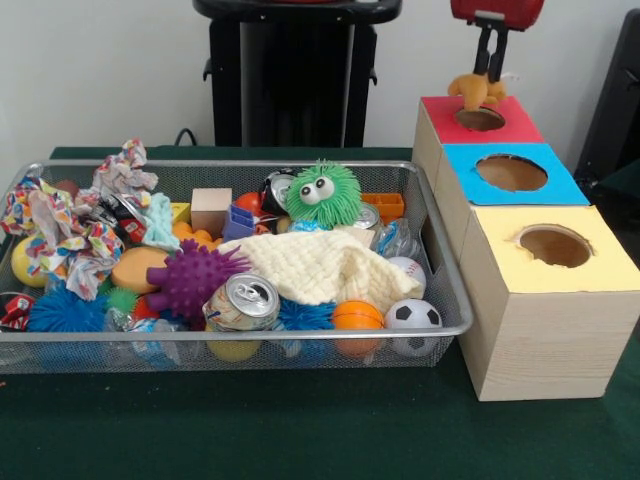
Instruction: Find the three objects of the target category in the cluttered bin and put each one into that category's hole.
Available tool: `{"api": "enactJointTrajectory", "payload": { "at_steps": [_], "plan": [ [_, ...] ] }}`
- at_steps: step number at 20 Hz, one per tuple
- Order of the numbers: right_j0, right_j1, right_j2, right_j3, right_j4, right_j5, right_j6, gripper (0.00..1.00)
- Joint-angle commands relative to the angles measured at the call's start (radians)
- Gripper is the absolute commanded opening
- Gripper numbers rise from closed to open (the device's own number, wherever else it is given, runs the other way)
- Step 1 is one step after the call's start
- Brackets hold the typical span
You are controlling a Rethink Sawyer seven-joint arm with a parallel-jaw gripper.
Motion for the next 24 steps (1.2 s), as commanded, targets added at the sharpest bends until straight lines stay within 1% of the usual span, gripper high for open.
{"api": "enactJointTrajectory", "payload": {
  "at_steps": [1, 7, 11, 15, 19, 21, 24],
  "plan": [
    [-0.081, 0.12, 0.165, 0.025, 0.055, -0.142, 0.273, 0.0],
    [-0.088, 0.161, 0.179, 0.008, 0.053, -0.193, 0.278, 0.0],
    [-0.075, 0.188, 0.168, -0.008, 0.065, -0.211, 0.275, 0.0],
    [-0.039, 0.181, 0.127, -0.021, 0.088, -0.165, 0.254, 0.0],
    [0.005, 0.19, 0.076, -0.041, 0.101, -0.15, 0.231, 0.0],
    [0.007, 0.185, 0.069, -0.045, 0.107, -0.124, 0.224, 0.0],
    [0.01, 0.185, 0.066, -0.046, 0.114, -0.123, 0.224, 0.0]
  ]
}}
